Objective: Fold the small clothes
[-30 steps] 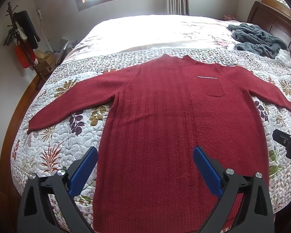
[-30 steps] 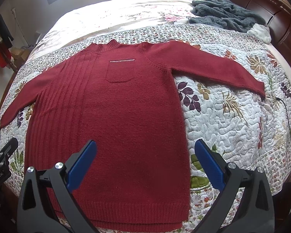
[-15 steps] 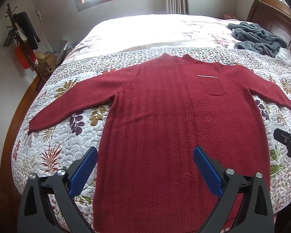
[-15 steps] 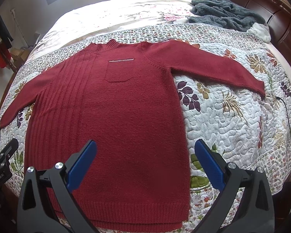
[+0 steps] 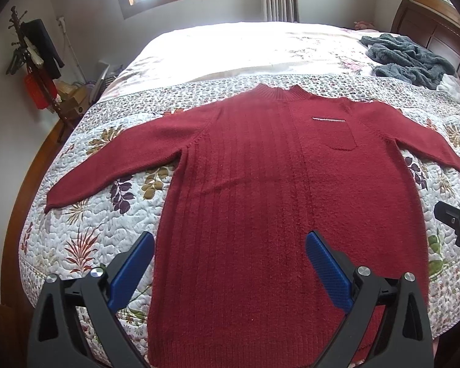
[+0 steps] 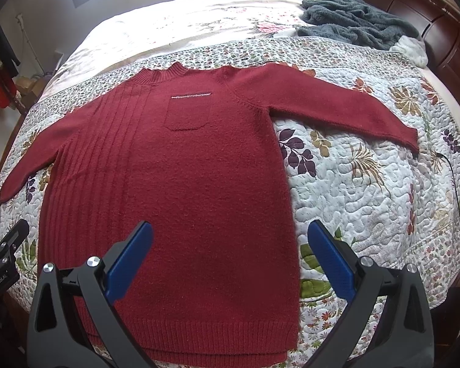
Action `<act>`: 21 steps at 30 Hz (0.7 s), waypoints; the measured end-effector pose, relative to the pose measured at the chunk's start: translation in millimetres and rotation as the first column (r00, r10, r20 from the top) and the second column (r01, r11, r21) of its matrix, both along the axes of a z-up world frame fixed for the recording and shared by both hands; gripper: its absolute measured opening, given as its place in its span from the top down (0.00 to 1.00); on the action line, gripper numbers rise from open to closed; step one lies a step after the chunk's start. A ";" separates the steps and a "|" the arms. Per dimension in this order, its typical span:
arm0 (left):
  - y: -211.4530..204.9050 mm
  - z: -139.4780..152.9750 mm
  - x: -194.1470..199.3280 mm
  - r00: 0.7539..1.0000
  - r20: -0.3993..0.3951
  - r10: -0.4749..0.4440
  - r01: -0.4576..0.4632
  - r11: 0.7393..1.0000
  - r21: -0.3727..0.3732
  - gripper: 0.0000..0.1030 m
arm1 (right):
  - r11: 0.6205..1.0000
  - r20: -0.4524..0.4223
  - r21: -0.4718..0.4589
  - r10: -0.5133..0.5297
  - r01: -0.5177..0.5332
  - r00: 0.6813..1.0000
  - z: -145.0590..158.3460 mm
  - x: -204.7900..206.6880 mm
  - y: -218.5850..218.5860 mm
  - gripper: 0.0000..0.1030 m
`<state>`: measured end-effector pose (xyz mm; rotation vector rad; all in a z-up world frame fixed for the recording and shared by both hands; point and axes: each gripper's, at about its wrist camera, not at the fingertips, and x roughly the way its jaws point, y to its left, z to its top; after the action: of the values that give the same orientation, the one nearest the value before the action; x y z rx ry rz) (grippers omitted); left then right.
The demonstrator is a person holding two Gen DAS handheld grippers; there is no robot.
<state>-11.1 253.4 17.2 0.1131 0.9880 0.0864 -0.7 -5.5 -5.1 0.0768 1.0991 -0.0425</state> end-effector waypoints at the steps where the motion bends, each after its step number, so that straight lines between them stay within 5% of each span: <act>1: -0.3 -0.3 0.6 1.000 0.000 0.000 0.000 1.000 0.000 0.04 | 1.000 0.003 0.002 -0.001 0.001 1.000 -0.6 0.1 -0.9 0.03; 8: -15.5 -3.0 23.0 1.000 -0.001 -0.027 0.027 0.999 -0.024 0.04 | 0.997 0.111 0.073 -0.019 0.010 0.994 3.6 6.0 -23.4 0.03; 11: -35.4 -5.6 45.3 0.999 0.002 -0.053 0.053 0.998 -0.025 0.04 | 0.996 0.088 0.074 -0.062 0.056 0.994 -0.7 20.4 -57.3 0.03; 15: -66.1 -8.7 77.7 0.995 0.010 -0.095 0.095 0.995 -0.021 0.04 | 0.972 0.006 0.144 -0.186 0.184 0.982 -12.5 47.2 -140.5 0.03; 21: -105.3 -11.4 122.4 0.994 0.020 -0.111 0.112 0.992 -0.060 0.04 | 0.915 -0.037 0.062 -0.396 0.398 0.917 -31.0 87.9 -295.9 0.03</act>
<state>111.3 148.1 5.7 0.1114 0.9647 -0.0453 87.2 -301.4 -36.0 0.3625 1.0941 -0.3727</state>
